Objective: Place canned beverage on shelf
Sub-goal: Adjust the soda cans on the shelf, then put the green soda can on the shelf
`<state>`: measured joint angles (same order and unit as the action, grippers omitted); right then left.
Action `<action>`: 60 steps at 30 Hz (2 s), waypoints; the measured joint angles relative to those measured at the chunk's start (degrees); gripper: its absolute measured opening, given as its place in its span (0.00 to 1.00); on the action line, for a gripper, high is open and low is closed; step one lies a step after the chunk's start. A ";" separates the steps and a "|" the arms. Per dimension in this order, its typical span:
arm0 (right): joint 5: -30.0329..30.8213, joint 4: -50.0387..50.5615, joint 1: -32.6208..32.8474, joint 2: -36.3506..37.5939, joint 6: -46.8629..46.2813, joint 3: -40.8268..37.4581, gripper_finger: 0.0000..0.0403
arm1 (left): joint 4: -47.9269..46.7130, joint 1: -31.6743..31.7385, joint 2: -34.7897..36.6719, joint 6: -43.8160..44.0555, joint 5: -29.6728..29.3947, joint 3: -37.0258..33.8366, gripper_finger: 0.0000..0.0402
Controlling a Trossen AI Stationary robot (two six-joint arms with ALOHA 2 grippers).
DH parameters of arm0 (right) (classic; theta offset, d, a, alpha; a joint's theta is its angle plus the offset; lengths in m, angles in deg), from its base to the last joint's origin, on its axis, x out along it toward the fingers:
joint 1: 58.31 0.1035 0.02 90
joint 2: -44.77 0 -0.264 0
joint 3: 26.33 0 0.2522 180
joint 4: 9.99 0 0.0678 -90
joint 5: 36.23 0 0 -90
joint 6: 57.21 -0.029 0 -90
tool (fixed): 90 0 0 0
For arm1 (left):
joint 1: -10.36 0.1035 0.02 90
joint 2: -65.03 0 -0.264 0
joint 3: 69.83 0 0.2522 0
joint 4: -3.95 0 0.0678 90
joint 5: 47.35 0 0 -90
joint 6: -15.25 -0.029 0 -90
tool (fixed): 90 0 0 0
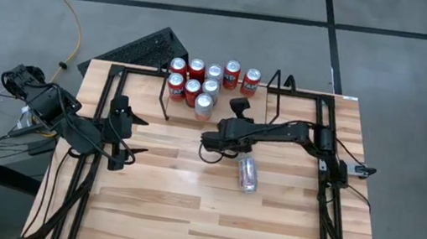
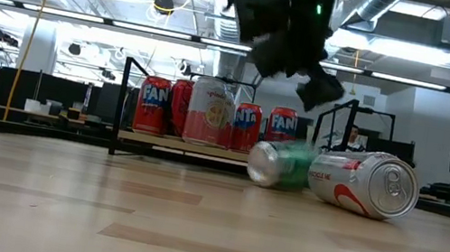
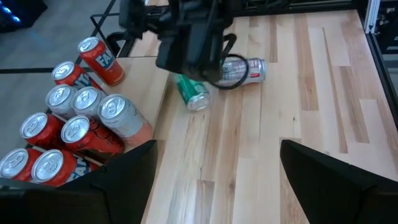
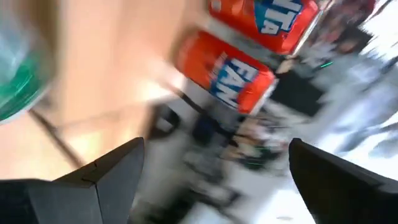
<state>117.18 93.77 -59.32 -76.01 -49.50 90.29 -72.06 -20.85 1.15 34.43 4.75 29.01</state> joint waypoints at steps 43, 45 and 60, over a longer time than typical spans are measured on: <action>-53.34 -46.41 -2.28 15.35 -1.76 -36.66 0.80 | -2.81 -10.17 0.02 4.60 -10.98 0.00 0.81; -53.47 -46.45 -2.80 13.99 -1.95 -36.27 0.72 | -2.79 -10.17 0.02 4.72 -11.01 0.00 0.81; -31.31 -24.72 5.77 14.47 8.27 -20.02 0.67 | -2.81 -10.17 0.02 4.96 -11.01 0.00 0.81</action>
<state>85.87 69.05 -53.55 -61.54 -41.23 70.27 -74.87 -31.02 1.17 39.39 -6.26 29.01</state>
